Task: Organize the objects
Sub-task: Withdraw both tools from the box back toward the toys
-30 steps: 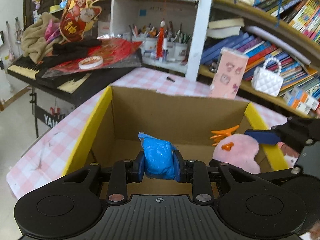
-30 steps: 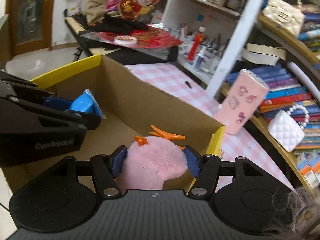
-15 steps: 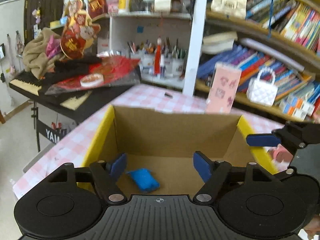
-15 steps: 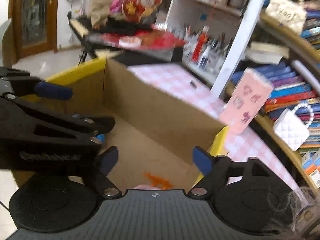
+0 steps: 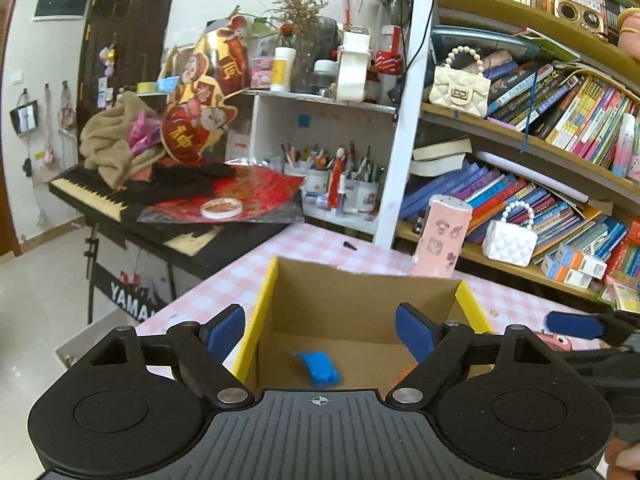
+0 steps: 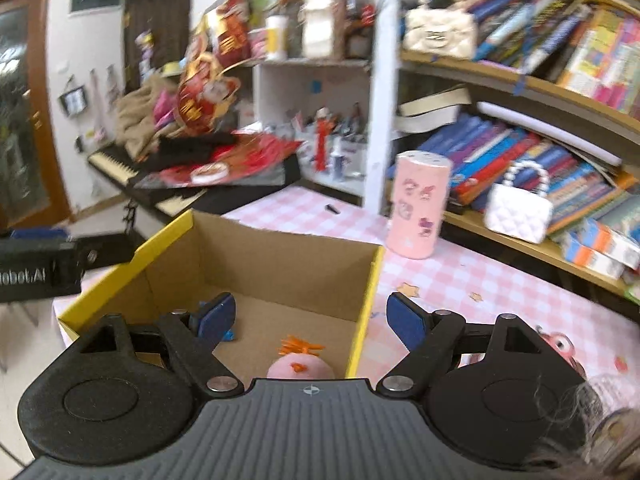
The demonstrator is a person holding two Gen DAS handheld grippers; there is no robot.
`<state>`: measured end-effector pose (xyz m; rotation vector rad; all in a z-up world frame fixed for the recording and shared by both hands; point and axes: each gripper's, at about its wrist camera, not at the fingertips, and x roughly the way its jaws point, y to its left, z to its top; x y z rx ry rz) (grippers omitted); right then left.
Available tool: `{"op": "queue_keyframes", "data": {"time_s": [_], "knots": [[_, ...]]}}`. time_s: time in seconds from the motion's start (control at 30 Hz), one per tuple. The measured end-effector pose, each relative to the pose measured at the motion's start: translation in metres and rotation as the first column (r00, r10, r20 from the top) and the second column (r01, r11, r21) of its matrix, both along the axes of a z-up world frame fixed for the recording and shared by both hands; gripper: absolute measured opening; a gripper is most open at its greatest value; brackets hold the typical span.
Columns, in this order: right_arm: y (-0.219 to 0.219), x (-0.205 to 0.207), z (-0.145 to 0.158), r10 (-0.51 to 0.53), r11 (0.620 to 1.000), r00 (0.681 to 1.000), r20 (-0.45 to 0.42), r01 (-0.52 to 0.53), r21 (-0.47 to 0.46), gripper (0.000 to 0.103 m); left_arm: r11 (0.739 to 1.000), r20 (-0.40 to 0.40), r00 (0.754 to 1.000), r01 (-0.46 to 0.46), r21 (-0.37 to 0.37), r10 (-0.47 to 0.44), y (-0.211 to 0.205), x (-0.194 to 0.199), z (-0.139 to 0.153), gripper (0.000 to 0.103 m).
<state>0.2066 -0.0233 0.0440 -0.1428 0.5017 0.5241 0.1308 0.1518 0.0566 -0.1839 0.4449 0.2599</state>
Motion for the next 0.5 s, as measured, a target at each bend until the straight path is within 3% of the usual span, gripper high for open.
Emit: {"op": "queue_keyframes", "data": {"time_s": [0.3, 0.5], "knots": [[-0.022, -0.067, -0.009, -0.183, 0.983, 0.983, 0.011, 0.183, 0.034, 0.082, 0.999, -0.039, 0.999, 0.012, 0.038, -0.01, -0.002, -0.05, -0.014, 0.085], [-0.027, -0.114, -0.034, -0.256, 0.967, 0.966, -0.042, 0.256, -0.003, 0.081, 0.997, -0.101, 0.994, 0.05, 0.055, -0.044, -0.009, -0.081, -0.033, 0.085]]}}
